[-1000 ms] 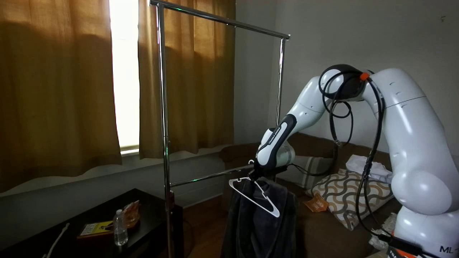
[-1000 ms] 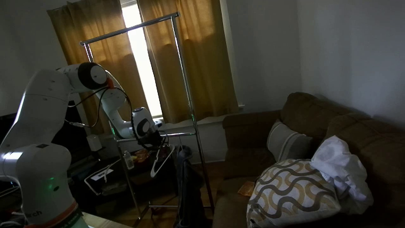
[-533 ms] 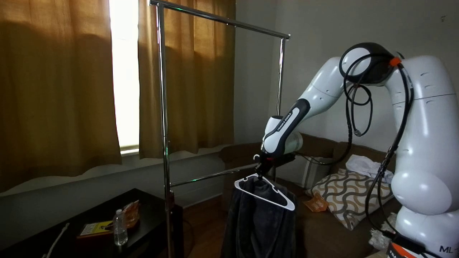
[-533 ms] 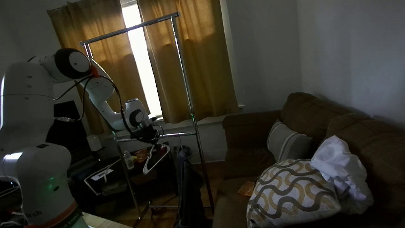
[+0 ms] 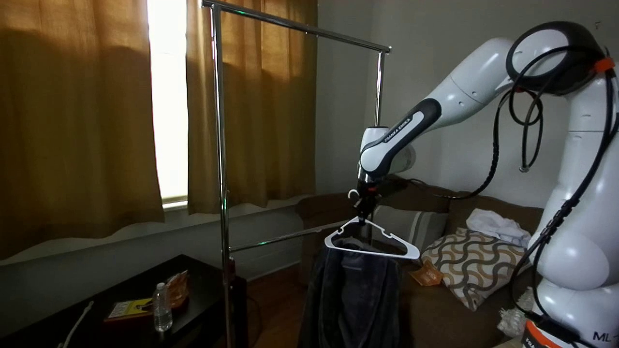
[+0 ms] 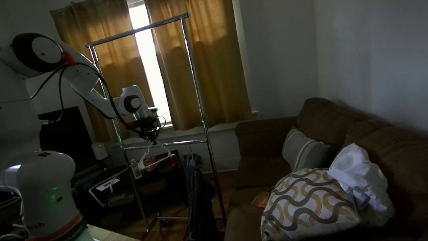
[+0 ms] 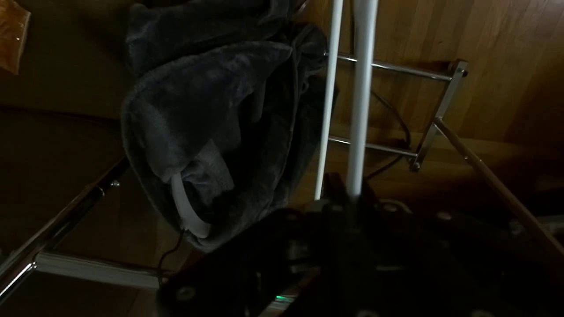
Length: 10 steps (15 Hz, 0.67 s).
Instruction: Move the white hanger to the top rail
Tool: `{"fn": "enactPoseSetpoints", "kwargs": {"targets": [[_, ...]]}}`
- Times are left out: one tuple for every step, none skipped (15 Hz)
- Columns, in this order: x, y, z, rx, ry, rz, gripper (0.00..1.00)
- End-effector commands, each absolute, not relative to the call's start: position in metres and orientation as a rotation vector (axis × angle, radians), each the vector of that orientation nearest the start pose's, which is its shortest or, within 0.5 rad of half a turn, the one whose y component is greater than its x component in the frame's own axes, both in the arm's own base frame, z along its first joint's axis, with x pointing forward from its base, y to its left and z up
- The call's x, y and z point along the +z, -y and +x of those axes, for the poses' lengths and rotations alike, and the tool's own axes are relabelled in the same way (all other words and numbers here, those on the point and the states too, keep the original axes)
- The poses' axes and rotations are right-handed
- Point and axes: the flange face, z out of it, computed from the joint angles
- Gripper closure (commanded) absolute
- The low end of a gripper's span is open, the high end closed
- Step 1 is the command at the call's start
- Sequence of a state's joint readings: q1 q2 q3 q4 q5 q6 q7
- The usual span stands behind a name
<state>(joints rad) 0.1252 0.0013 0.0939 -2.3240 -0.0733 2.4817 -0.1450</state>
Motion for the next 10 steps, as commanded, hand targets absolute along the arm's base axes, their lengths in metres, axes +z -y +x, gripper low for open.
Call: {"fn": "enactPoseSetpoints", "kwargs": {"targets": [[0.399,-0.113,0.49,-0.229,0.737,-3.096,0.98],[0.412,-0.115,0.487,-0.247,0.76,-3.096,0.98],[0.425,-0.116,0.485,-0.255,0.777,-3.102,0.98],[0.437,-0.116,0.483,-0.27,0.79,-3.107,0.98],[0.449,-0.117,0.481,-0.28,0.806,-3.107,0.98],[0.458,-0.117,0.48,-0.291,0.843,-3.099,0.98],[0.443,-0.117,0.489,-0.297,0.784,-3.103,0.92],[0.452,-0.117,0.487,-0.308,0.8,-3.101,0.92],[0.458,-0.117,0.486,-0.316,0.811,-3.099,0.92],[0.46,-0.117,0.485,-0.321,0.815,-3.099,0.92]]}}
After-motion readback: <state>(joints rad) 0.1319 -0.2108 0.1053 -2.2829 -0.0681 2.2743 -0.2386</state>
